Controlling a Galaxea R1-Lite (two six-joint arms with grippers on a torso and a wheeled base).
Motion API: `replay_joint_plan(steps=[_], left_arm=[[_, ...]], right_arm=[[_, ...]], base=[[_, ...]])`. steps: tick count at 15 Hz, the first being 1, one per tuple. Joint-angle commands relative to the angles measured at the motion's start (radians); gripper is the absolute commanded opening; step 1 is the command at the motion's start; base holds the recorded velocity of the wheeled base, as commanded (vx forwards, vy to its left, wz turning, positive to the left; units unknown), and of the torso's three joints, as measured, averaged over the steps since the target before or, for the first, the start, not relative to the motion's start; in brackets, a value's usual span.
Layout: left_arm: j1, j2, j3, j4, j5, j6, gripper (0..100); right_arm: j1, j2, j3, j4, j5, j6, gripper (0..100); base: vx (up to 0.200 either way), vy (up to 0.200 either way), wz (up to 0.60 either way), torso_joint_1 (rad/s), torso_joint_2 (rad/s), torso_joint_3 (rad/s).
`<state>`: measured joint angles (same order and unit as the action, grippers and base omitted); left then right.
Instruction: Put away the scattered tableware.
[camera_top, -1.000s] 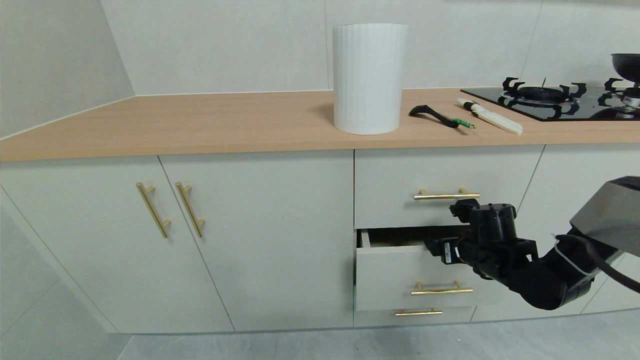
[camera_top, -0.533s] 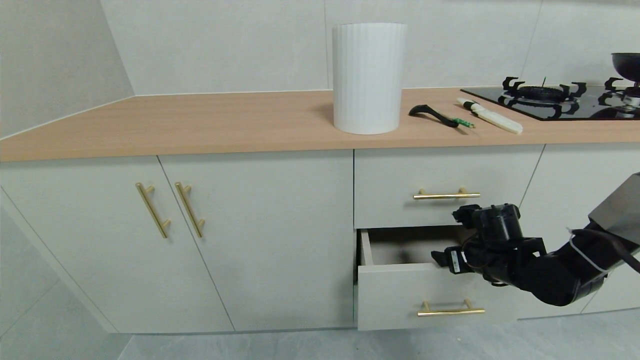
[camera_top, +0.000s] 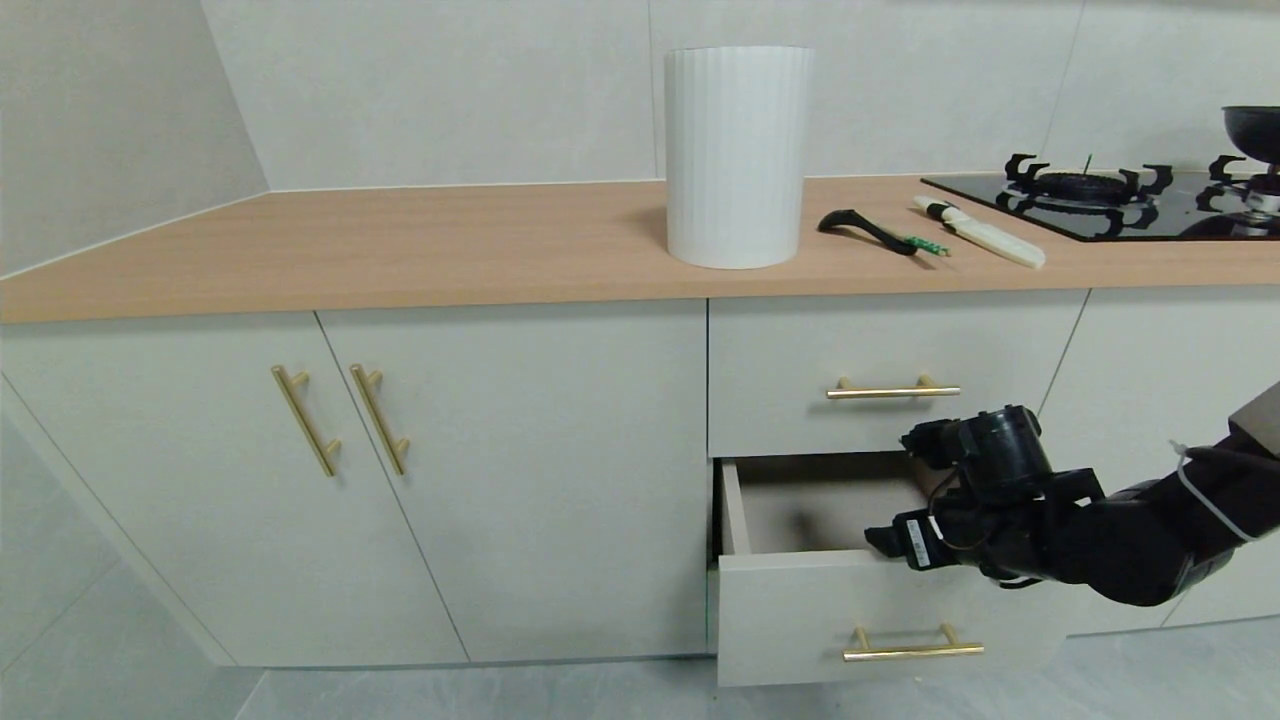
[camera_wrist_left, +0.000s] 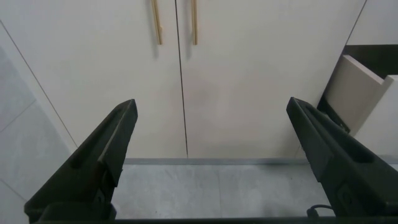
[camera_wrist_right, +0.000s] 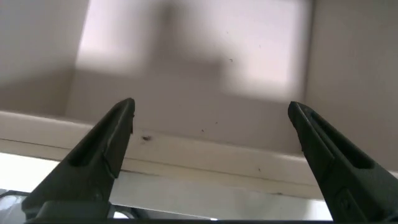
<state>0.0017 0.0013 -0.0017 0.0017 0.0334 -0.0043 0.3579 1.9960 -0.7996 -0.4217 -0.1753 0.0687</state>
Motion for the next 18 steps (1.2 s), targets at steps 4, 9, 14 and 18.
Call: replay_joint_plan(steps=[4, 9, 14, 18], left_arm=[[0.001, 0.000, 0.000, 0.000, 0.000, 0.000, 100], [0.000, 0.000, 0.000, 0.000, 0.000, 0.000, 100], [0.001, 0.000, 0.000, 0.000, 0.000, 0.000, 100], [0.001, 0.000, 0.000, 0.000, 0.000, 0.000, 100]], right_arm=[[0.016, -0.052, -0.017, 0.106, 0.007, -0.001, 100], [0.036, -0.078, -0.036, 0.236, 0.008, -0.003, 100], [0.070, -0.120, -0.043, 0.370, 0.007, -0.007, 100], [0.084, -0.141, -0.043, 0.471, 0.007, -0.053, 100]], base=[[0.000, 0.000, 0.00, 0.000, 0.00, 0.000], [0.000, 0.000, 0.00, 0.000, 0.00, 0.000], [0.000, 0.000, 0.00, 0.000, 0.00, 0.000], [0.000, 0.000, 0.00, 0.000, 0.00, 0.000]])
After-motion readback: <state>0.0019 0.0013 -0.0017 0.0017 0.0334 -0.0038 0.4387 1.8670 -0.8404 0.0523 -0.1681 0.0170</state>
